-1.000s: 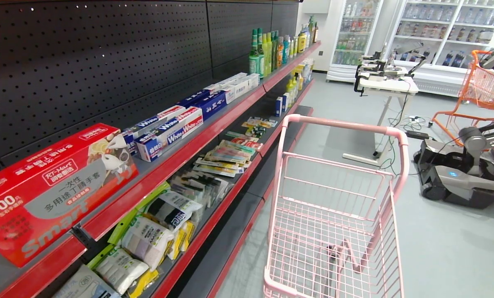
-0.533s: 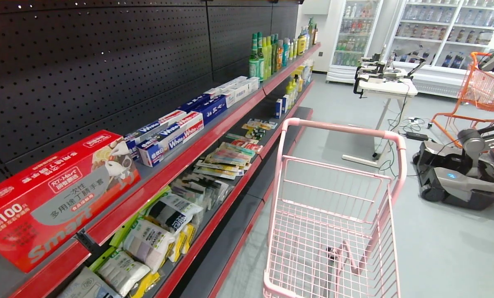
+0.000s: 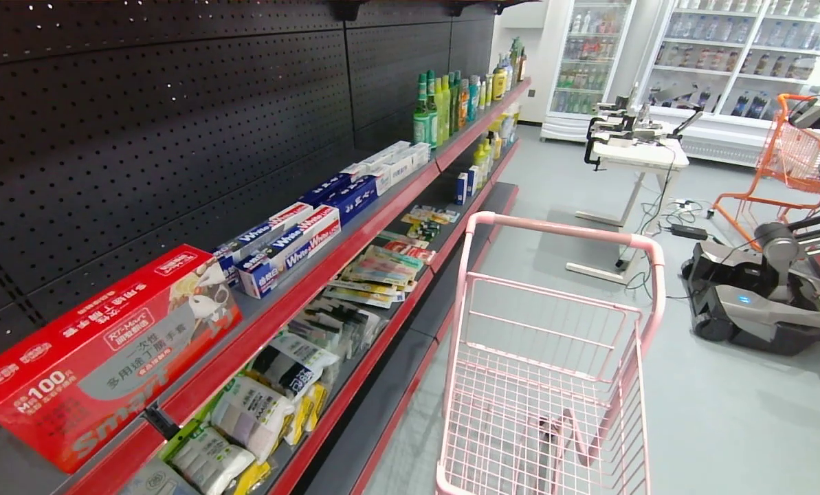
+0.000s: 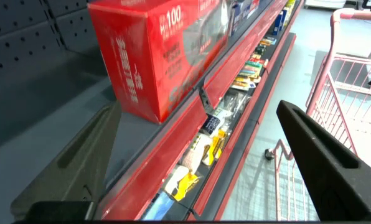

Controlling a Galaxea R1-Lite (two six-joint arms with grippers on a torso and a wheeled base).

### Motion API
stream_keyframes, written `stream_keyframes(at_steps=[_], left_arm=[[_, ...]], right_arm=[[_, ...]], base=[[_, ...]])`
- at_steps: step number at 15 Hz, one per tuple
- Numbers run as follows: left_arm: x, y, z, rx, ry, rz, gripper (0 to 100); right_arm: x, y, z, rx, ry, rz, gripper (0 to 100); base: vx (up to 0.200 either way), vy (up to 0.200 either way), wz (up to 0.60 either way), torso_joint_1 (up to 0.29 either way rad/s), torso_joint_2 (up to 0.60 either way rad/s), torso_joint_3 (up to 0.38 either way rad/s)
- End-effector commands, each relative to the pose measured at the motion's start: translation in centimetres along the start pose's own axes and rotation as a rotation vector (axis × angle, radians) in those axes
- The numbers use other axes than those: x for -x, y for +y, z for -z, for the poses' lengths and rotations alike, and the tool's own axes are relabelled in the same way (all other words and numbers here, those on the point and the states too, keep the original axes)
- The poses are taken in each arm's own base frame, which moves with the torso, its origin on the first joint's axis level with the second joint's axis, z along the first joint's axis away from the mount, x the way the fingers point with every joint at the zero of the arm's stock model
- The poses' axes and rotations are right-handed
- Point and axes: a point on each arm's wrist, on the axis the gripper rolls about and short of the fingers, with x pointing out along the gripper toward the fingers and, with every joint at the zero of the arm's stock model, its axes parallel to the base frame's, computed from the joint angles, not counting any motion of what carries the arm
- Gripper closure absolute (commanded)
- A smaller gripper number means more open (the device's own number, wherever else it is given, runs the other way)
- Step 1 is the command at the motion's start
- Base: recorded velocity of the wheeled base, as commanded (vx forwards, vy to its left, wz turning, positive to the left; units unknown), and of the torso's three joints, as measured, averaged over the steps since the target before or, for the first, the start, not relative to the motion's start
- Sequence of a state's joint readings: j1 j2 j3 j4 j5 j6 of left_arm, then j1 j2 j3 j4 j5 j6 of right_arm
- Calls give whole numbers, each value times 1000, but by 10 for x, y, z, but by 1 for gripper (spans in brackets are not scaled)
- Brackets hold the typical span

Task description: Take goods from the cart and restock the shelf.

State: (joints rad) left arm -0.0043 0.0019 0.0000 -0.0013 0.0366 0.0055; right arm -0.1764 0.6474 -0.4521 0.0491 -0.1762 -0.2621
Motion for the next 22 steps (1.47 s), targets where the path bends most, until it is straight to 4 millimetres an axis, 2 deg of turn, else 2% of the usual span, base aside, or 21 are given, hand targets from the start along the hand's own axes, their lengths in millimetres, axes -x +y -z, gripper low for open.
stream_keyframes(at_steps=[1,6,11,22], left_arm=[[0,0,0,-1,-1,0,0],[0,0,0,-1,1,0,0],[0,0,0,-1,1,0,0],[0,0,0,-2,1,2,0]], right_arm=[[-3,0,-2,3,8,-8,100],[-10,0,-10,4,-7,-4,100],[-11,0,-9,8,-8,-13,100],[-16,1,-11,18,8,-22,100]], base=[[0,0,0,163,-364,-198],[0,0,0,165,-352,-183],[0,0,0,168,-336,-174],[0,0,0,96,-196,-99]])
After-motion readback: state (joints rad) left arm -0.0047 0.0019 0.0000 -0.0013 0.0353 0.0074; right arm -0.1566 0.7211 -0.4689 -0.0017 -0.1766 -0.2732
